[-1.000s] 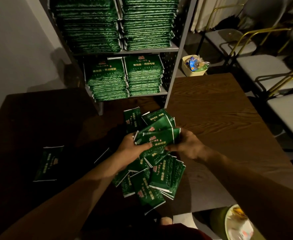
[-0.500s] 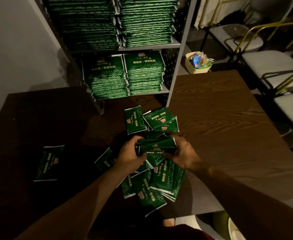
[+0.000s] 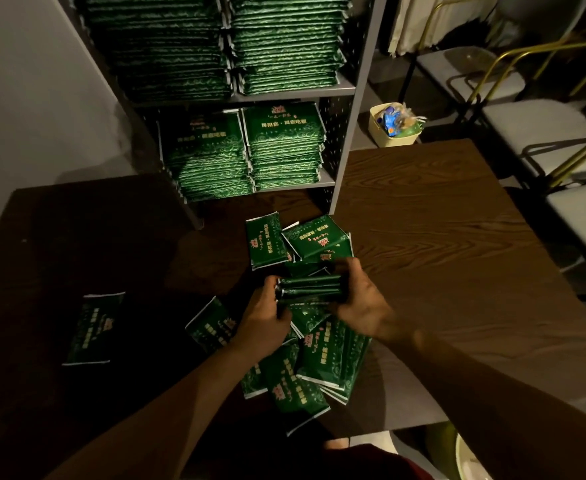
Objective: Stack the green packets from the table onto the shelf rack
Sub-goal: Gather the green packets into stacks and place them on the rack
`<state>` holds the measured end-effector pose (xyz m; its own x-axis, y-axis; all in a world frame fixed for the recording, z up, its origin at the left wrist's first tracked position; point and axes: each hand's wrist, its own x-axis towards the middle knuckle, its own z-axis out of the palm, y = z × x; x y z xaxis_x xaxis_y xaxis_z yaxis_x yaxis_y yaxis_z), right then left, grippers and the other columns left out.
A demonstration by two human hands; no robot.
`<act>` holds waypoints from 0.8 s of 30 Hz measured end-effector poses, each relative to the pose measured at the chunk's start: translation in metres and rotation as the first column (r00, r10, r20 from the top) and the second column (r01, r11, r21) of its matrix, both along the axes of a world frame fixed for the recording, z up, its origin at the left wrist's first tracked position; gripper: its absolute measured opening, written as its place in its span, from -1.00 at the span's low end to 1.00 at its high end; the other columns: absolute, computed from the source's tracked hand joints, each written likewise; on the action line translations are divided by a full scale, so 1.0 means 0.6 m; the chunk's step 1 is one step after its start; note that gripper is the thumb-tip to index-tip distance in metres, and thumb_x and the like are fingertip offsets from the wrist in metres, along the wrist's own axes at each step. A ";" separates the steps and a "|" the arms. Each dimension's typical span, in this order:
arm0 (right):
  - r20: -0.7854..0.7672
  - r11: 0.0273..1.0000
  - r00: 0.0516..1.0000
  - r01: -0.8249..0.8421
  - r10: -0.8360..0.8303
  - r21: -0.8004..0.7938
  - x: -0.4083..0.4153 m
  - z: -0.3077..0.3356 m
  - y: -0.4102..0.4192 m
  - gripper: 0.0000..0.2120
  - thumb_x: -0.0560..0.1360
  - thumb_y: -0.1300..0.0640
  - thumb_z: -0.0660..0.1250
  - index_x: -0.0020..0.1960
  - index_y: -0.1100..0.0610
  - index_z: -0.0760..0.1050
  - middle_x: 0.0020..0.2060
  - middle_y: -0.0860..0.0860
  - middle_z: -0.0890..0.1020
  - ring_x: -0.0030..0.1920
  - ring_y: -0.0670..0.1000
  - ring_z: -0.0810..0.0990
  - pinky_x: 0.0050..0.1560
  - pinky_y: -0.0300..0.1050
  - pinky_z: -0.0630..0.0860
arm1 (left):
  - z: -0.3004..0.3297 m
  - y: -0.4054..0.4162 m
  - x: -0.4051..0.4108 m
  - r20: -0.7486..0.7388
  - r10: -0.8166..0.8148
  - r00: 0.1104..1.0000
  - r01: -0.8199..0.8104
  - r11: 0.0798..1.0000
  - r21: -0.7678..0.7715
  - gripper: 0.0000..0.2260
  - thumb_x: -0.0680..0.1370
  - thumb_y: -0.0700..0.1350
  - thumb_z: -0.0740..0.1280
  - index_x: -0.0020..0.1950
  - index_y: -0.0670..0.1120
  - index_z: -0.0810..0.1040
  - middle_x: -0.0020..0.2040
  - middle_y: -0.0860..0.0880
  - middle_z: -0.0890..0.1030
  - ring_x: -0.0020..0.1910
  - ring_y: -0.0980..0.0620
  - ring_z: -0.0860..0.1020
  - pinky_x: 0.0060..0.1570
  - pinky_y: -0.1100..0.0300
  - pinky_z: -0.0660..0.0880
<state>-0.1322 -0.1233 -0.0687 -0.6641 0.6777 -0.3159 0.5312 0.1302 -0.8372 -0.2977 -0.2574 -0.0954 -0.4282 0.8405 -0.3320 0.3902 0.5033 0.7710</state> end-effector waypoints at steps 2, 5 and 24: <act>-0.021 0.998 0.998 0.051 -0.052 -0.040 0.004 -0.003 0.002 -0.40 0.42 0.33 0.49 0.32 -0.01 0.34 0.19 -0.03 0.55 0.19 0.02 0.59 0.08 0.02 0.65 | 0.000 0.002 -0.005 -0.083 0.003 0.997 -0.005 1.000 -0.027 -0.57 0.60 -0.17 0.33 0.46 -0.02 0.38 0.33 -0.10 0.44 0.33 -0.08 0.45 0.35 -0.04 0.42; 0.124 0.994 0.990 0.056 -0.068 0.094 0.007 -0.015 0.000 -0.42 0.42 0.14 0.53 0.36 -0.01 0.38 0.19 -0.06 0.46 0.22 -0.02 0.45 0.22 -0.03 0.50 | 0.007 0.002 -0.009 -0.215 -0.031 0.976 0.026 0.999 -0.024 -0.56 0.60 -0.15 0.35 0.48 -0.10 0.41 0.37 -0.07 0.42 0.40 -0.07 0.36 0.39 -0.05 0.37; -0.063 0.998 0.998 -0.007 0.002 -0.070 -0.003 0.101 0.011 -0.76 0.55 0.23 0.39 0.15 -0.03 0.56 0.06 -0.04 0.69 0.10 -0.05 0.66 0.10 -0.04 0.63 | 0.126 0.019 -0.060 0.128 -0.012 0.992 -0.001 0.995 0.100 -0.76 0.55 -0.18 0.44 0.15 0.09 0.55 0.01 0.06 0.71 -0.01 0.18 0.68 0.11 0.12 0.61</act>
